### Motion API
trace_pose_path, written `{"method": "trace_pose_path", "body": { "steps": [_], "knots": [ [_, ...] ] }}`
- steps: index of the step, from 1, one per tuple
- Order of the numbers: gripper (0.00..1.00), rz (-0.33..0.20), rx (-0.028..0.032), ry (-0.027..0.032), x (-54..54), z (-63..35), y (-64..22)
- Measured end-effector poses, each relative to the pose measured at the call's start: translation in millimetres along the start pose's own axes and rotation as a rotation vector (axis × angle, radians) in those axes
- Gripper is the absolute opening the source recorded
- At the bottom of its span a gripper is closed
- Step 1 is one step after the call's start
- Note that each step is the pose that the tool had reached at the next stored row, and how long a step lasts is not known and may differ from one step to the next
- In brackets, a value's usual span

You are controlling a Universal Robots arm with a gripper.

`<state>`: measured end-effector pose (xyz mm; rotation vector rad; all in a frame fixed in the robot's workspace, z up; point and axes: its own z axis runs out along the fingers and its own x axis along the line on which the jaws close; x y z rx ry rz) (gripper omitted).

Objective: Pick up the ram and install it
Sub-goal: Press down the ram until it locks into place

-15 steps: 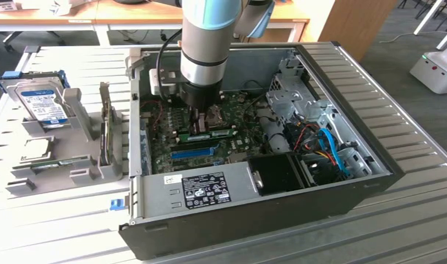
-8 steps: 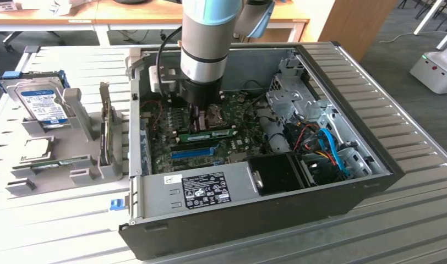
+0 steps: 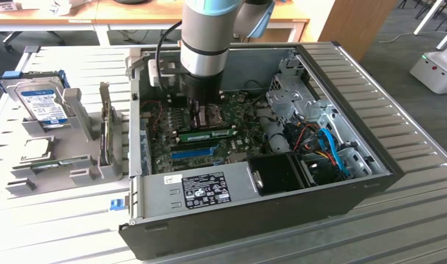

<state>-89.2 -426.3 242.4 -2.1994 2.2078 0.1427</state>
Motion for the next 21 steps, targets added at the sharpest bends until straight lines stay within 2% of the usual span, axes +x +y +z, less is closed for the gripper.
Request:
{"method": "trace_pose_path", "body": {
  "steps": [8, 21],
  "knots": [
    [0.11, 0.000, 0.0000, 0.0000, -1.3, -16.7, 0.8],
    [0.11, 0.000, 0.0000, -0.0001, -2.7, -33.9, 1.6]
  ]
}}
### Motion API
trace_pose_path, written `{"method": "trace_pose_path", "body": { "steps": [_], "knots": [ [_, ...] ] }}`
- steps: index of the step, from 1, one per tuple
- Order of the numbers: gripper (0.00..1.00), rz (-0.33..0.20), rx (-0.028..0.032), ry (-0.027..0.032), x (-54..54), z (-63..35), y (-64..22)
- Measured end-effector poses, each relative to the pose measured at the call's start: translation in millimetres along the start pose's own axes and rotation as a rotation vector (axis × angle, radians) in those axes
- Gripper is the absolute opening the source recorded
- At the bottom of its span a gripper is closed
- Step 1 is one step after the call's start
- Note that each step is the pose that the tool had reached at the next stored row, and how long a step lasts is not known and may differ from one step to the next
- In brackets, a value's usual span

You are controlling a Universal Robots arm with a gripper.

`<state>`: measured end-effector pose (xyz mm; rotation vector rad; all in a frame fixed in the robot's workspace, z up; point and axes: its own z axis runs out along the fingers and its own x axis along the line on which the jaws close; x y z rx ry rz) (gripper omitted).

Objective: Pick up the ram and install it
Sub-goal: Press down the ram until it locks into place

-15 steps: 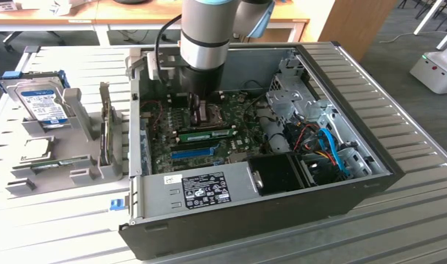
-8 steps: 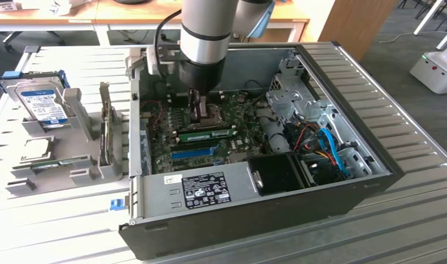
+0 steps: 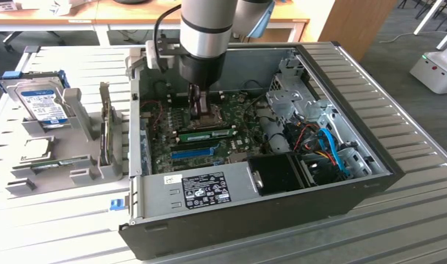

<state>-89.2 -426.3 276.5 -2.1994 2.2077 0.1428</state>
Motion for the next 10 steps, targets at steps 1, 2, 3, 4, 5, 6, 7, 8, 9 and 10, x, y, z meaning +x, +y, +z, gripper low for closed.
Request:
{"method": "trace_pose_path", "body": {
  "steps": [1, 2, 3, 4, 5, 6, 7, 8, 9, 10],
  "knots": [
    [0.11, 0.000, 0.0000, 0.0001, -0.1, -1.4, 0.1],
    [0.11, 0.000, 0.0000, 0.0000, -0.2, -3.0, 0.2],
    [0.11, 0.000, 0.0000, 0.0001, -0.4, -4.5, 0.2],
    [0.11, 0.000, 0.0000, 0.0001, -0.5, -6.0, 0.3],
    [0.11, 0.000, -0.0001, 0.0001, -0.6, -7.5, 0.4],
    [0.11, 0.000, -0.0001, 0.0001, -0.7, -8.8, 0.5],
    [0.11, 0.000, 0.0000, 0.0001, -0.8, -10.2, 0.5],
    [0.11, 0.000, 0.0000, 0.0001, -0.9, -11.7, 0.6],
    [0.11, 0.000, 0.0000, 0.0001, -1.1, -13.2, 0.7],
    [0.11, 0.000, 0.0000, 0.0001, -1.2, -14.7, 0.7]
  ]
}}
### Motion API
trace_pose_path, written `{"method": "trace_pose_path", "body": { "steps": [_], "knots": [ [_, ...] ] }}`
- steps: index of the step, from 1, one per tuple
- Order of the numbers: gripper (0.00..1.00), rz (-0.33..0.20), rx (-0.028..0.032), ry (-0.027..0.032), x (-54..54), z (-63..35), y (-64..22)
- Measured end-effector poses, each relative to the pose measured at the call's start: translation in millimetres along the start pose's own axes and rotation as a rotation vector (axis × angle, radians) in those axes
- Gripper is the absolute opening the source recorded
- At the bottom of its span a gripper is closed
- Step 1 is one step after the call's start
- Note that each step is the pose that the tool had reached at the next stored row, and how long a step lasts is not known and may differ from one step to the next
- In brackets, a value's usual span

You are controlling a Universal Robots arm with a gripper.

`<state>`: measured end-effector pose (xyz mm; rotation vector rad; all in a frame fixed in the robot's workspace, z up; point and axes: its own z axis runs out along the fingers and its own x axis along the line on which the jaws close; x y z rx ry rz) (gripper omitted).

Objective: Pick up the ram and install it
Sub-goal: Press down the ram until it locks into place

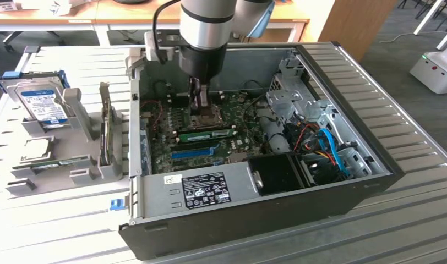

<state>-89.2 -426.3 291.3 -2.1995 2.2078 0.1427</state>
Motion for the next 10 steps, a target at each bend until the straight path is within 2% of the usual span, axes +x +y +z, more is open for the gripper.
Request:
{"method": "trace_pose_path", "body": {
  "steps": [10],
  "knots": [
    [0.11, 0.000, 0.0000, 0.0000, -1.0, -13.0, 0.4]
  ]
}}
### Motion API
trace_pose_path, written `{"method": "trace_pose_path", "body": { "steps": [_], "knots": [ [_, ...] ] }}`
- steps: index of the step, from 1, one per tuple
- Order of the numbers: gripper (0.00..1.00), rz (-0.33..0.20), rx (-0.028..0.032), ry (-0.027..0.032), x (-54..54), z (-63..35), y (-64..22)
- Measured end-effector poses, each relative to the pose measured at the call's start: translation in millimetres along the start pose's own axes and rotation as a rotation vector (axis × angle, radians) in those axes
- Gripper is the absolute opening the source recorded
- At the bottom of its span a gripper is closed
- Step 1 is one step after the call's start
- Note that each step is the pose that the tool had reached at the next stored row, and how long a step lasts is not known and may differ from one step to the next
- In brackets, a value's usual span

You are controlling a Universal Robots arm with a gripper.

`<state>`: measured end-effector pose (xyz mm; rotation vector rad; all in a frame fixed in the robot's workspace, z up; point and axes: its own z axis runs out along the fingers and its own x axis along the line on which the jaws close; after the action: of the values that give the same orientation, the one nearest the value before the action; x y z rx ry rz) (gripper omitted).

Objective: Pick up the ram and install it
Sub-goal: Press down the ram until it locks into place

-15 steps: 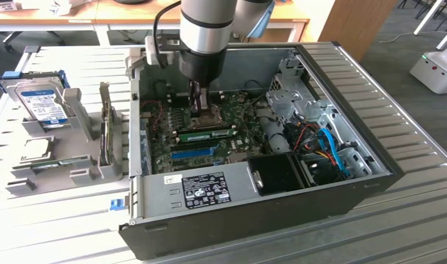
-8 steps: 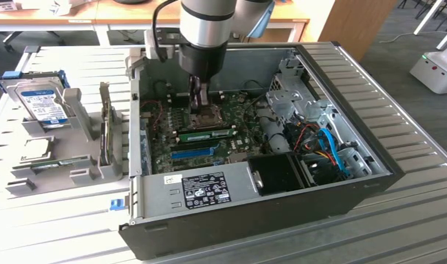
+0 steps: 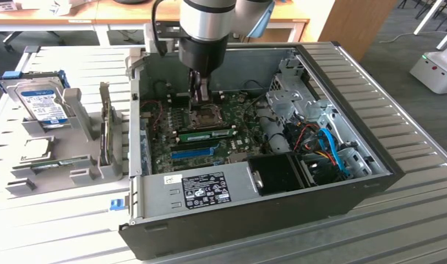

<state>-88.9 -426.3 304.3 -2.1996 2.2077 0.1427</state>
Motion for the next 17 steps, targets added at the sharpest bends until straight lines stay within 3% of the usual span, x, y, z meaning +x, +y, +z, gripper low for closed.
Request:
{"method": "trace_pose_path", "body": {
  "steps": [17],
  "knots": [
    [0.11, 0.000, 0.0000, 0.0000, -1.4, -17.2, 0.3]
  ]
}}
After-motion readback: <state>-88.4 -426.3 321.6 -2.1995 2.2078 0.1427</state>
